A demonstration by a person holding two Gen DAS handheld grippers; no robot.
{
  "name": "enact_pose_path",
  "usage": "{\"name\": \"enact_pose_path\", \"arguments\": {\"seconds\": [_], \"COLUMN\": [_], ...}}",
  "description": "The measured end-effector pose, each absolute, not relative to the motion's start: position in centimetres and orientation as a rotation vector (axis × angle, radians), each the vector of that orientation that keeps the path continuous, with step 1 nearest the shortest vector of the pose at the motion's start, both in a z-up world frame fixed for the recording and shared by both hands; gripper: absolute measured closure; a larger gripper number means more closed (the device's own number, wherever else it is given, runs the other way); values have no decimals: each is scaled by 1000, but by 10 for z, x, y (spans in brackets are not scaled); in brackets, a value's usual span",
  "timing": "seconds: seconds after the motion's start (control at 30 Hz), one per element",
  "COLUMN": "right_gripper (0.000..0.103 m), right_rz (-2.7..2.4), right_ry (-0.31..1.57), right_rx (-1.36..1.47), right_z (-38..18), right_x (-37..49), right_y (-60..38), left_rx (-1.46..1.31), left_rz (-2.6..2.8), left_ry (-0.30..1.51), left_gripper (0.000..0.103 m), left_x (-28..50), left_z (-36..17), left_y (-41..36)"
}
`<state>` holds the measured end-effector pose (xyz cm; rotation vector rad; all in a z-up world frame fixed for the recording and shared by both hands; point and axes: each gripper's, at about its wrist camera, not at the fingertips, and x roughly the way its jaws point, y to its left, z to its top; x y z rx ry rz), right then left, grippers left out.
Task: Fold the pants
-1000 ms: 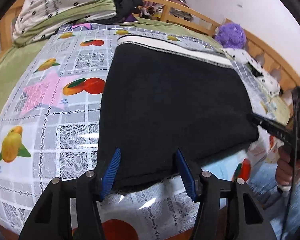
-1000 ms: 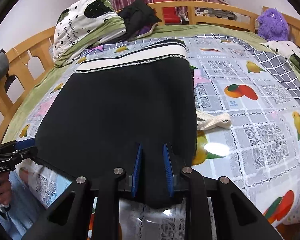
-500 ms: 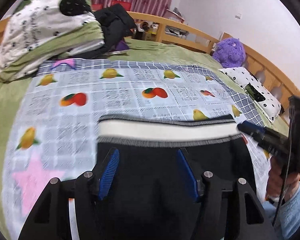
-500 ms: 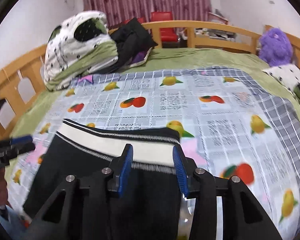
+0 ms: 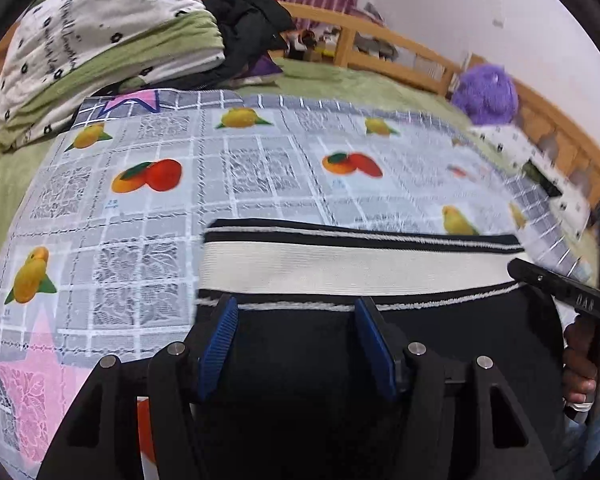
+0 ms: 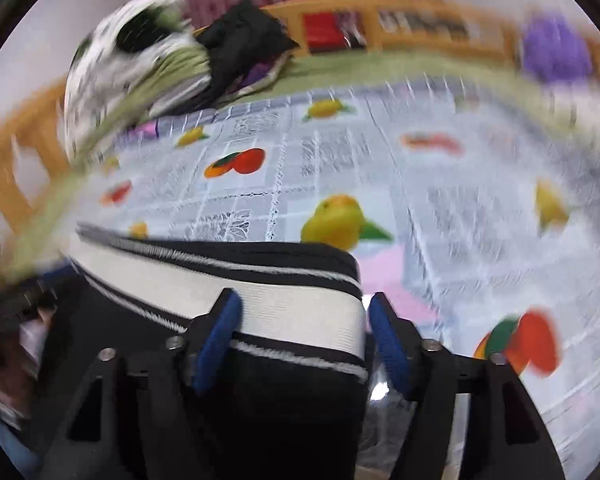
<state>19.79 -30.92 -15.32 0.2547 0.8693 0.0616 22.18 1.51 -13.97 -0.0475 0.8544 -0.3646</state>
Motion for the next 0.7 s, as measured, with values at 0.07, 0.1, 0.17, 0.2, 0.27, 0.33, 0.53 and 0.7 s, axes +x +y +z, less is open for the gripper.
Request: {"name": "enact_pose_path", "arguments": {"seconds": [0.07, 0.1, 0.17, 0.2, 0.27, 0.33, 0.53, 0.7], "right_gripper": [31, 31, 31, 31, 31, 33, 39, 39], "right_rz": [15, -4, 0, 32, 96, 134, 180, 158], "right_ry": [858, 840, 858, 891, 927, 952, 986, 986], "right_rx": [427, 475, 558, 577, 566, 511, 455, 320], "right_z": [-153, -153, -160, -163, -165, -167, -172, -163], "right_x": [182, 173, 158, 156, 157, 166, 203, 248], "right_y": [-336, -343, -351, -350, -342, -329, -313, -297], "left_rx": [-39, -67, -134, -175, -225, -252, -371, -348], "left_rz": [-330, -332, -347, -368, -405, -429, -461, -367], "left_ry": [860, 869, 904, 942, 986, 1007, 975, 978], "left_gripper": [44, 43, 39, 39, 37, 37, 78, 67], "left_x": [224, 226, 231, 235, 240, 242, 251, 276], "left_z": [-140, -141, -145, -151, -162, -171, -167, -164], "left_y": [27, 39, 54, 62, 70, 72, 78, 82]}}
